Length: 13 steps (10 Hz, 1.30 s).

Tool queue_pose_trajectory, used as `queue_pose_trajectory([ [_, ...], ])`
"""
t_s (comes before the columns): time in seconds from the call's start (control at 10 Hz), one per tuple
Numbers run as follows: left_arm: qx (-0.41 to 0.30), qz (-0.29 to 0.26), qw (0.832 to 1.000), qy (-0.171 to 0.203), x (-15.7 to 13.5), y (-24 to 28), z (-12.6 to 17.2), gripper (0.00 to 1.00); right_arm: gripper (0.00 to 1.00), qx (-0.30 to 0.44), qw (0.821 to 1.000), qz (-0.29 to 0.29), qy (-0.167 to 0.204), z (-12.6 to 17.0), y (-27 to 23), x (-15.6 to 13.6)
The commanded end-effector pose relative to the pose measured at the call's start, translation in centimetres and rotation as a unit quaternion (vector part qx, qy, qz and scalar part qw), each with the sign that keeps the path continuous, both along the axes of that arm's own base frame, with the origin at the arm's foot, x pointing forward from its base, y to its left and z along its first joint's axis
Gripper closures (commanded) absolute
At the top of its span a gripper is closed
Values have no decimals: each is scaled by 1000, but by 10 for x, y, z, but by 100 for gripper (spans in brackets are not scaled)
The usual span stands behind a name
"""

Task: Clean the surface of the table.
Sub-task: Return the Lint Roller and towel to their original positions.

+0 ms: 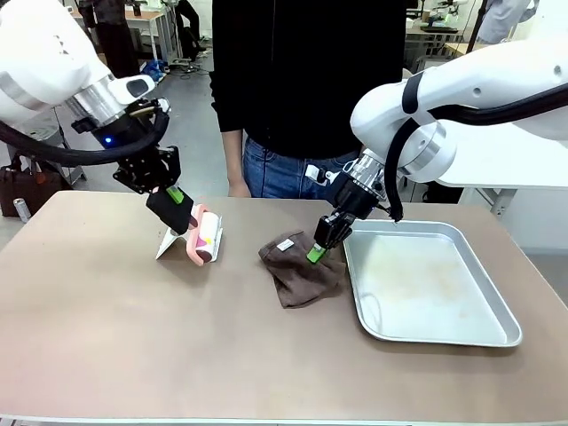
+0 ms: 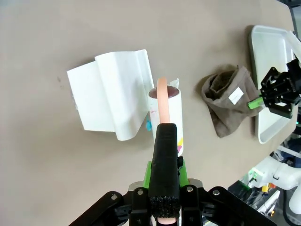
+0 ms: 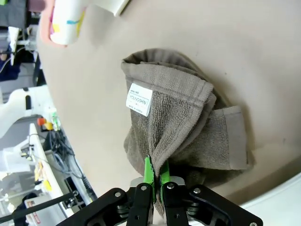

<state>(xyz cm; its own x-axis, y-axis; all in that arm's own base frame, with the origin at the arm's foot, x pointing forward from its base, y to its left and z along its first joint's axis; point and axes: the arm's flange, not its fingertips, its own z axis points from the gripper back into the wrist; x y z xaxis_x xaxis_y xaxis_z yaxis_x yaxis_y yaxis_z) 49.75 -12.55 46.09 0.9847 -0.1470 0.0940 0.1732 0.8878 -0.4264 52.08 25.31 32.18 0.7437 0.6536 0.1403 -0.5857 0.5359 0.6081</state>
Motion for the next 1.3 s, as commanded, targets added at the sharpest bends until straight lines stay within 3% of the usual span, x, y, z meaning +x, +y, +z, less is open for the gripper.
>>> queue_pose_trajectory([
  [0.0, 20, 3, 1000, 15, 13, -13, 10, 78, 95, 8, 1000, 4, -9, 3, -1, 0],
  [0.5, 40, 18, 999, 29, 50, -34, 2, 78, 95, 8, 1000, 4, -9, 3, -1, 0],
  [1.2, 64, 33, 995, 62, 74, -35, -18, 78, 95, 8, 1000, 4, -9, 3, -1, 0],
])
